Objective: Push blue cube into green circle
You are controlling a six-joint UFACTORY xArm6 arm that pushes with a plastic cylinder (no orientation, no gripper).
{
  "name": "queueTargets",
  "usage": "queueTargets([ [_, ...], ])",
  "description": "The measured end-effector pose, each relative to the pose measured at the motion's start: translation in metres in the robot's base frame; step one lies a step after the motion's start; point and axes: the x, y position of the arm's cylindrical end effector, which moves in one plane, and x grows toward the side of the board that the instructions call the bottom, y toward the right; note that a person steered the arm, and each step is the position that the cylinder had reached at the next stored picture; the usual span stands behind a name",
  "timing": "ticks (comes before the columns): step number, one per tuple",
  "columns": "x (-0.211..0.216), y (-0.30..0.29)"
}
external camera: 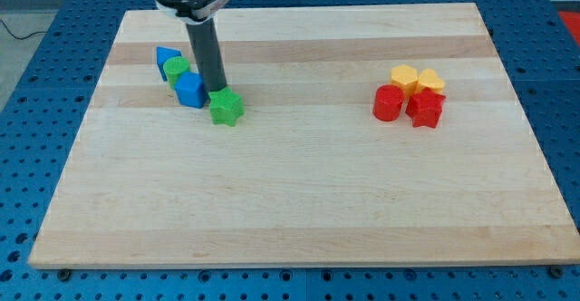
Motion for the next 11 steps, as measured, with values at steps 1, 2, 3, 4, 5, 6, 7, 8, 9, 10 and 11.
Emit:
queueTargets([
  [1,0.008,-0.007],
  [2,0.008,-0.021],
  [3,0.015,-0.041],
  [4,0.023,-0.051],
  [5,0.038,-0.055],
  [6,0.043,-0.086],
  [7,0.039,-0.094],
  [8,0.031,-0.094],
  [9,0.031,-0.076],
  [10,0.03,-0.059],
  [11,0.026,-0.067],
])
